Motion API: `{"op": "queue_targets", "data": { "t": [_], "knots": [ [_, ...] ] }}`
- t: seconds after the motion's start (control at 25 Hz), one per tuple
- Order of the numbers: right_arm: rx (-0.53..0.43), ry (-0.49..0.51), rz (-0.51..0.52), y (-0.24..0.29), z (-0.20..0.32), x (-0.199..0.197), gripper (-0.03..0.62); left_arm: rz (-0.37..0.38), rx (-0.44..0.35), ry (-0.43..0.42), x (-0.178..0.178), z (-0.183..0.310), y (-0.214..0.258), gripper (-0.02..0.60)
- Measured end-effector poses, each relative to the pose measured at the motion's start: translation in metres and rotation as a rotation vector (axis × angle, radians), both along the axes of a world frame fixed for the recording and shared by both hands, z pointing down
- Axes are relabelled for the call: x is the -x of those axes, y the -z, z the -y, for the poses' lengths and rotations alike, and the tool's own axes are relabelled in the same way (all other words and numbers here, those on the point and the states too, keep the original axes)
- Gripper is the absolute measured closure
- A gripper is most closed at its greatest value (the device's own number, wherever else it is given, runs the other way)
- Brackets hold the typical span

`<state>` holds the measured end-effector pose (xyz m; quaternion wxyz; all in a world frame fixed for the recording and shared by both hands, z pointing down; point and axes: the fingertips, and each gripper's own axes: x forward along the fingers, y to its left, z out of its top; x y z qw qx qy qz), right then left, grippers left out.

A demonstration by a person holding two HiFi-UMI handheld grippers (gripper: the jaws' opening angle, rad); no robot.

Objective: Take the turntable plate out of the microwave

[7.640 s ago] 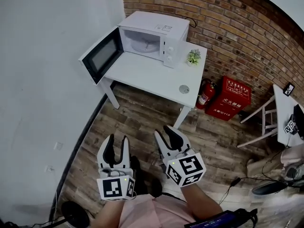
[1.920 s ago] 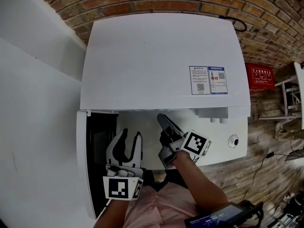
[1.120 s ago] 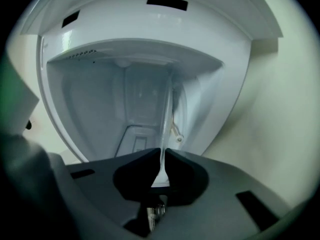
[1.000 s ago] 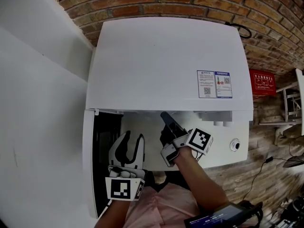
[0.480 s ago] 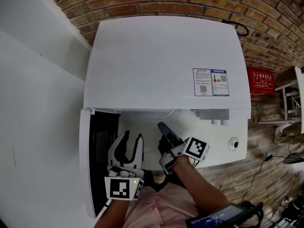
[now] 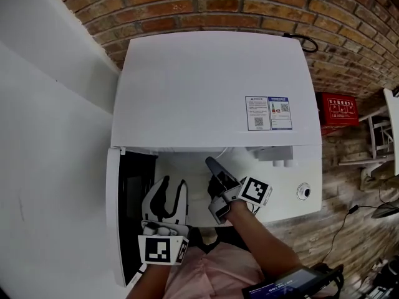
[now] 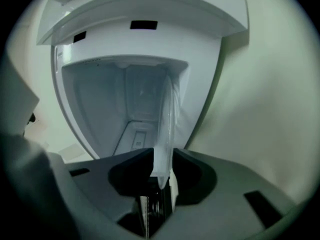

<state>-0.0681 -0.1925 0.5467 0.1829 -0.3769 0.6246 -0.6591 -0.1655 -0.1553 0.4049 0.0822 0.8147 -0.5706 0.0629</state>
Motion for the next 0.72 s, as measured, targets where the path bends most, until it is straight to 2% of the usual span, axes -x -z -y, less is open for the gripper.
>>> {"op": "queue_targets", "data": {
  "t": [0.16, 0.28, 0.48, 0.72],
  "knots": [
    [-0.060, 0.030, 0.048, 0.009, 0.025, 0.006, 0.467, 0.003, -0.008, 0.006, 0.003, 0.000, 0.004, 0.430],
    [-0.100, 0.029, 0.061, 0.012, 0.029, 0.008, 0.537, 0.003, -0.004, 0.016, 0.006, -0.002, 0.002, 0.430],
    [-0.069, 0.015, 0.021, 0.003, 0.016, 0.002, 0.545, 0.003, -0.003, 0.029, 0.010, -0.005, 0.000, 0.430],
    [-0.142, 0.029, 0.039, 0.009, -0.007, 0.005, 0.548, 0.000, 0.000, 0.030, 0.009, -0.007, -0.001, 0.430]
  ]
}}
